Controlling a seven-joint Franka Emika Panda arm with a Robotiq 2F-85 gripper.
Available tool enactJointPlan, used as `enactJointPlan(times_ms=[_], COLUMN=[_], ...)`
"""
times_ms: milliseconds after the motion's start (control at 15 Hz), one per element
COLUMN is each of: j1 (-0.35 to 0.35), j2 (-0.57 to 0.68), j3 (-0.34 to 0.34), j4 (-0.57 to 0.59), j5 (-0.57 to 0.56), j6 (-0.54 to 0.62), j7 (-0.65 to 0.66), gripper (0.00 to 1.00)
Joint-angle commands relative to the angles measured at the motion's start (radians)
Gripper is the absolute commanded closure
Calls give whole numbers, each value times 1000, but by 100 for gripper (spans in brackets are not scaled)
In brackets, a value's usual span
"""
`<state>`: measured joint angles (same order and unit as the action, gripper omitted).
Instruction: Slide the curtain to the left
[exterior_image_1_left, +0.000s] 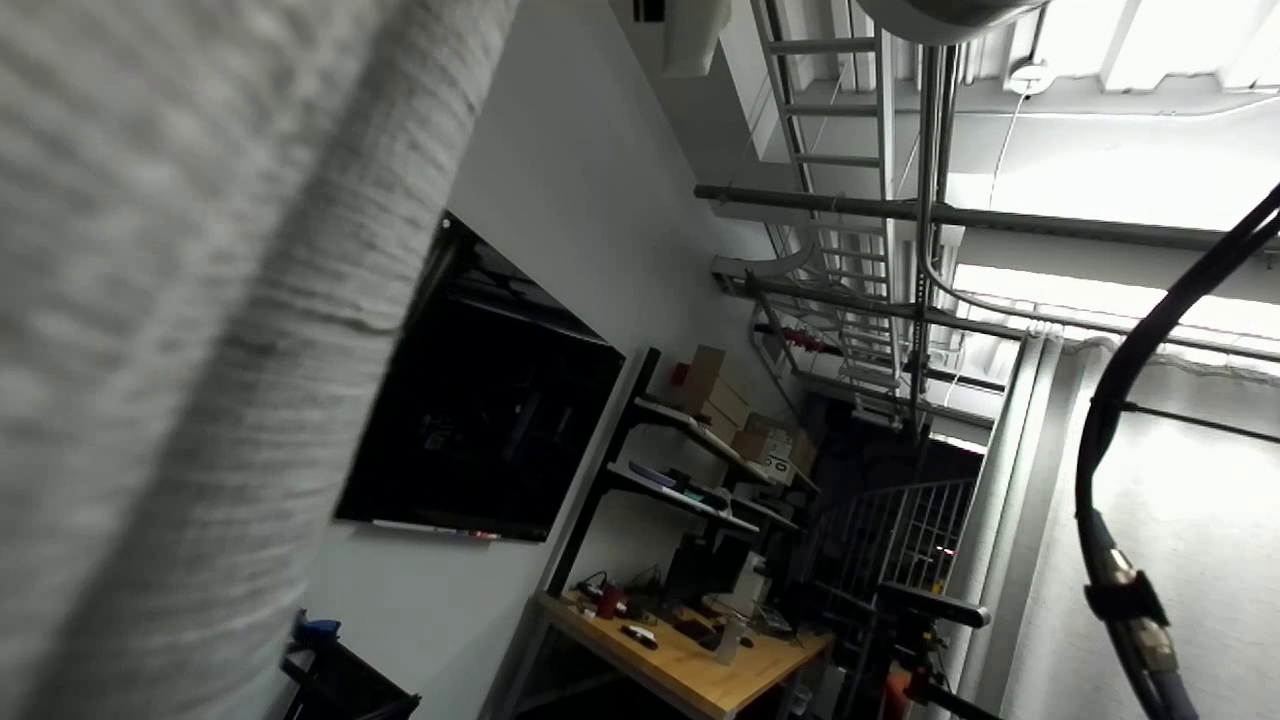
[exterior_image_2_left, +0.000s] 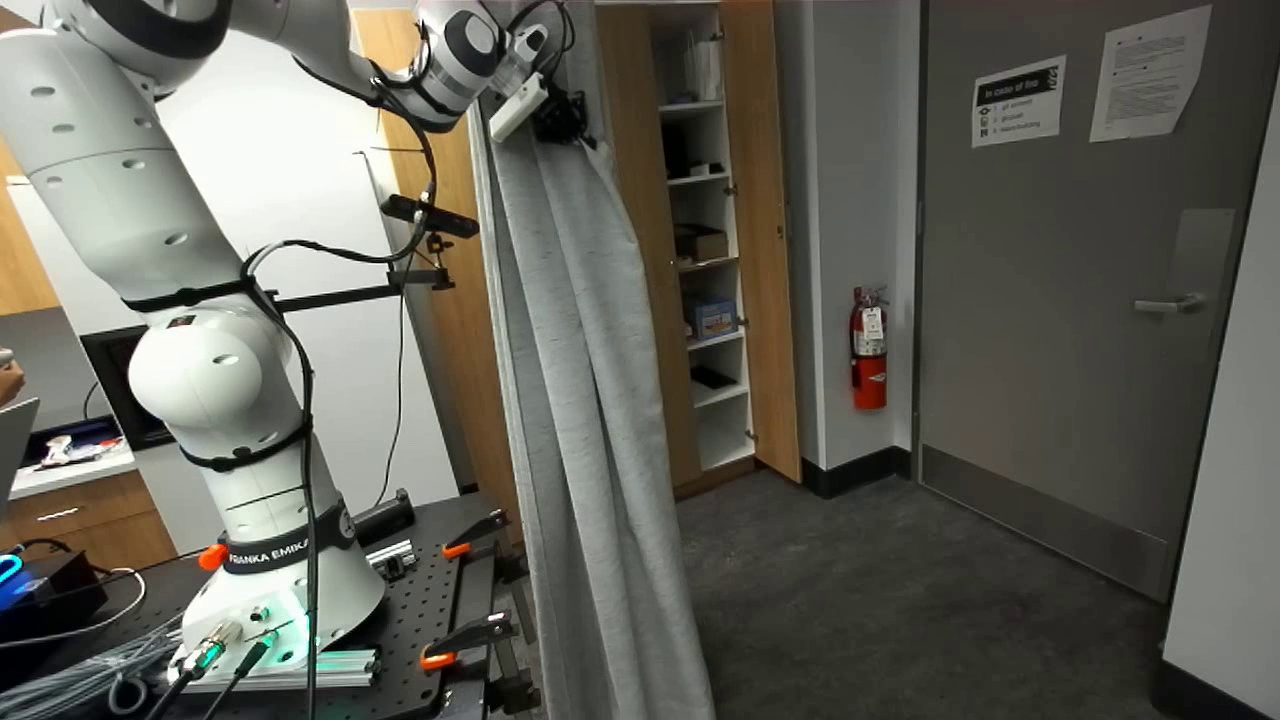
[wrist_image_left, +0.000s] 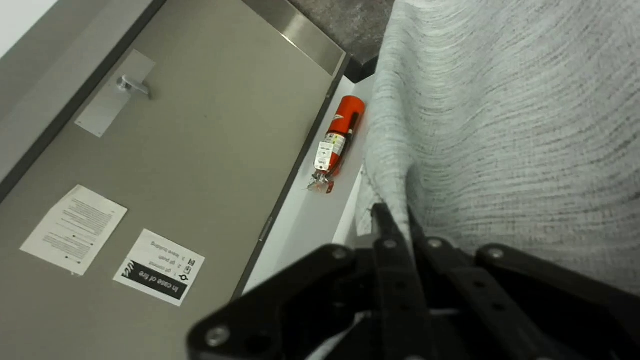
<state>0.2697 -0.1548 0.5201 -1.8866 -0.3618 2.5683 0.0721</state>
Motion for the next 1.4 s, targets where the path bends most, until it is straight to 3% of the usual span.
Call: enactJointPlan(times_ms=[0, 467, 933, 1333], j1=[84, 123, 81, 108], j2=[70, 63, 134, 214], j3=[38, 58, 58, 15], j4=[-20, -13, 49, 123], j5=[0, -13, -236, -369], j6=[-26, -34, -107, -174], j7=[-6, -24, -11, -7], gripper=[99, 99, 99, 99])
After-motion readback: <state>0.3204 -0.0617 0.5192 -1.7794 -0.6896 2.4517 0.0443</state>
